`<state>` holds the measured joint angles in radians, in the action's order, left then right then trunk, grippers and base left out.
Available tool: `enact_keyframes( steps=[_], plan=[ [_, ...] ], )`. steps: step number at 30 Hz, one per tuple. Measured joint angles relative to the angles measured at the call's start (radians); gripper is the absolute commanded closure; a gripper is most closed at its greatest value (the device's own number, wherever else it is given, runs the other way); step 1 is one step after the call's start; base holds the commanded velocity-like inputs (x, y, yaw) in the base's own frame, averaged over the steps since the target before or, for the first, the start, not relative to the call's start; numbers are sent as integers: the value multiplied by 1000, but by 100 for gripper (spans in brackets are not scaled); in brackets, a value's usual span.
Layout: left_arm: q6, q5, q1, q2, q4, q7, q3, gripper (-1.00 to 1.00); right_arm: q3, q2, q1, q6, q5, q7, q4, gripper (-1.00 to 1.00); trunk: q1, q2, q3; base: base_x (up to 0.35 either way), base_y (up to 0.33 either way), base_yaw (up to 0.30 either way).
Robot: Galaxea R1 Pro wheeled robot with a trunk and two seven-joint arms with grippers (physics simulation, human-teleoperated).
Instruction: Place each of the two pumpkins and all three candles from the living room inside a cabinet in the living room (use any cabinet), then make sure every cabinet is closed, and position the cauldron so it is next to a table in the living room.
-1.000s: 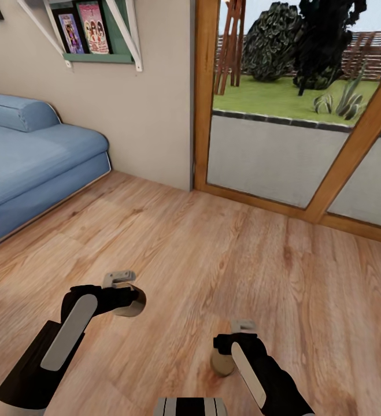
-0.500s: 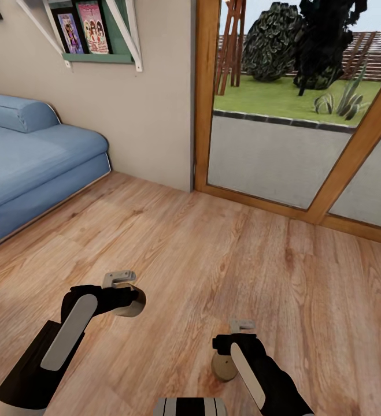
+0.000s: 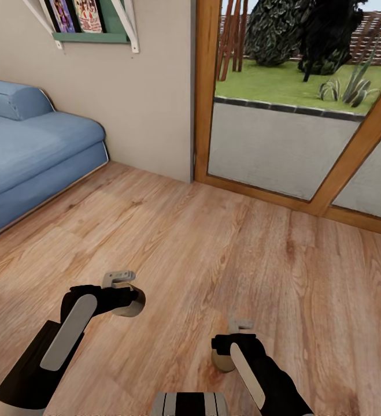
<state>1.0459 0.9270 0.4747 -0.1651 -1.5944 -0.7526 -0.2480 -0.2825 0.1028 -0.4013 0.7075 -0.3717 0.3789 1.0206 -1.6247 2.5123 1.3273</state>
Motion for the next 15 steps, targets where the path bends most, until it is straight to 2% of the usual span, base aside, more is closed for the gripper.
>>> enact_keyframes(
  steps=[2, 7, 8, 10, 11, 12, 13, 14, 15],
  plan=[
    [0, 0, 0, -1, 0, 0, 0, 100, -7, 6, 0, -1, -1, -2, 0, -100, -1, 0, 8, 0, 0, 0],
    [0, 1, 0, -2, 0, 14, 8, 100, -18, 21, -18, -1, 0, -3, 0, -100, -1, 1, 8, 0, 0, 0],
    [-1, 4, 0, -3, 0, 37, 10, 100, -19, 23, -25, -1, 0, -3, -1, -100, -1, 1, 8, 0, 0, 0],
    [-5, 38, 0, -14, 0, 111, 12, 100, -20, 25, -32, -8, 0, -4, -1, -100, -1, 1, 8, 0, 0, 0],
    [-1, 49, 0, -39, 0, 174, 13, 100, -21, 25, -34, -18, 0, -4, -1, -100, -1, 1, 8, 0, 0, 0],
    [-1, 60, 0, -58, 0, 211, 14, 100, -21, 25, -35, -22, 0, -4, -1, -100, -1, 1, 8, 0, 0, 0],
    [-2, 90, 0, -99, 0, 282, 15, 100, -22, 26, -36, -28, 0, -4, -1, -100, -1, 1, 8, 0, 0, 0],
    [0, 96, 0, -121, 0, 320, 15, 100, -22, 26, -37, -30, 0, -4, -1, -100, -1, 1, 8, 0, 0, 0],
    [0, 125, 0, -153, 0, 389, 14, 100, -22, 26, -37, -33, 0, -4, -1, -100, -1, 1, 8, 0, 0, 0]
  ],
)
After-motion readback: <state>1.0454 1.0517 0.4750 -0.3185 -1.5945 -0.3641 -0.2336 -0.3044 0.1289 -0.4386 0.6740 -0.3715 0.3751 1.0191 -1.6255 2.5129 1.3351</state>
